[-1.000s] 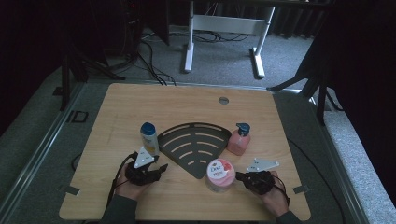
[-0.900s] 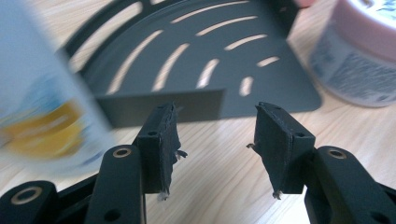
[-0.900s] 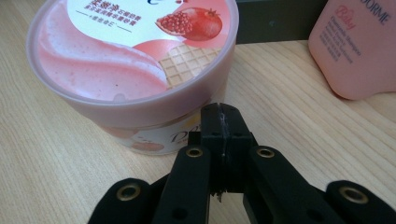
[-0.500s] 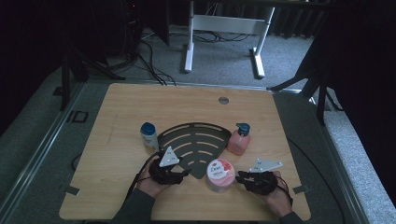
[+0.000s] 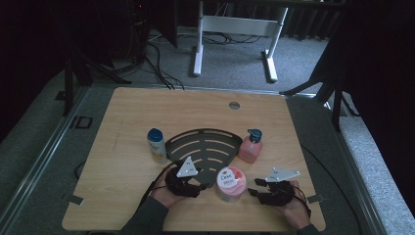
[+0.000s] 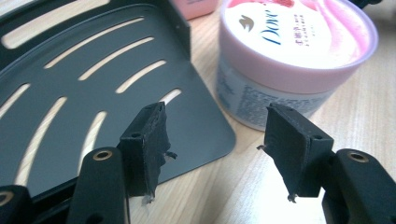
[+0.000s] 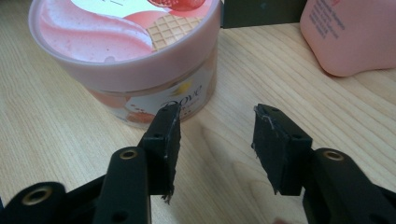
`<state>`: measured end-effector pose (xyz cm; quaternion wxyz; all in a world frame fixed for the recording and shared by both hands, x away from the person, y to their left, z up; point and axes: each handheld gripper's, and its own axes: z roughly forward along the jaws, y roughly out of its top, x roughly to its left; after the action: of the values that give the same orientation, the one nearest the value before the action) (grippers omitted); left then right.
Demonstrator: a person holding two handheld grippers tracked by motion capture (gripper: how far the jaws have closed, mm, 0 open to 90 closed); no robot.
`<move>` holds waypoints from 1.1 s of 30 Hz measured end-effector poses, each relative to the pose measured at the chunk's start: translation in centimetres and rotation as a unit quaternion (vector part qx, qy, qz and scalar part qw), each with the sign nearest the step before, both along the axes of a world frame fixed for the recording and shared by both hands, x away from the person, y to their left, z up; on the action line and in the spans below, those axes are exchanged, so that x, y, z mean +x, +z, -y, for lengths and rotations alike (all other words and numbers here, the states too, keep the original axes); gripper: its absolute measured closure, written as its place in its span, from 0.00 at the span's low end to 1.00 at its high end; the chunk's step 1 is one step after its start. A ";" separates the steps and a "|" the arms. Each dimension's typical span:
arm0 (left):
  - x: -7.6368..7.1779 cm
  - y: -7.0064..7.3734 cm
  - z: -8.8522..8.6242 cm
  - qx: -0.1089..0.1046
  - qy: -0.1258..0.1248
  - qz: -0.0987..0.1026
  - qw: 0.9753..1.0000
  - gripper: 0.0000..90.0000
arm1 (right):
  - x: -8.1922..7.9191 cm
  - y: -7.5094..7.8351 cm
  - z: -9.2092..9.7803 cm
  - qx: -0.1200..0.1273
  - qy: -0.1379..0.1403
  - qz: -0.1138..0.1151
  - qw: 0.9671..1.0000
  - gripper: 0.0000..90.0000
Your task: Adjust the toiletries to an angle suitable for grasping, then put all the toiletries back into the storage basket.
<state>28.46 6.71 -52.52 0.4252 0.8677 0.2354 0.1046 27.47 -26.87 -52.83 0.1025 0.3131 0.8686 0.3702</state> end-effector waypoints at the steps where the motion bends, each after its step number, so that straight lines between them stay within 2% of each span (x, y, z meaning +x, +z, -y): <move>1: 0.0 -0.1 0.1 0.000 -0.005 0.000 1.000 0.43 | 0.0 0.0 -0.1 0.001 0.003 0.000 1.000 0.55; 8: 0.0 -0.2 0.7 0.000 -0.026 -0.004 1.000 0.42 | -0.2 -0.1 -0.6 0.000 0.032 0.002 0.999 0.51; 12: 0.0 -0.3 1.2 -0.006 -0.038 -0.005 0.999 0.41 | -0.3 0.1 -0.6 0.004 0.044 0.006 0.999 0.50; 15: -0.1 -0.4 1.5 0.000 -0.049 -0.004 0.999 0.39 | -0.4 0.1 -0.7 0.007 0.055 0.006 0.998 0.48; 19: 0.0 -0.5 1.9 0.000 -0.058 -0.006 0.998 0.39 | -0.4 0.0 -0.8 0.008 0.065 0.008 0.998 0.46; 23: -0.1 -0.7 2.2 -0.009 -0.068 -0.011 0.998 0.38 | -0.6 0.0 -1.2 0.006 0.080 0.015 0.997 0.43; 27: 0.0 -0.8 2.6 -0.001 -0.077 -0.012 0.997 0.36 | -0.4 0.0 -1.3 0.013 0.090 0.015 0.996 0.42; 28: -0.1 -0.9 2.8 -0.003 -0.073 -0.013 0.997 0.36 | -0.4 0.0 -1.4 0.014 0.092 0.016 0.996 0.41; 33: 0.1 -1.0 3.2 -0.003 -0.084 -0.015 0.996 0.34 | -0.1 0.0 -1.6 0.015 0.104 0.015 0.994 0.39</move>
<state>28.54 3.51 -53.50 0.4316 0.8845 0.1682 0.0550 27.34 -25.22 -52.88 0.0716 0.2167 0.8891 0.3968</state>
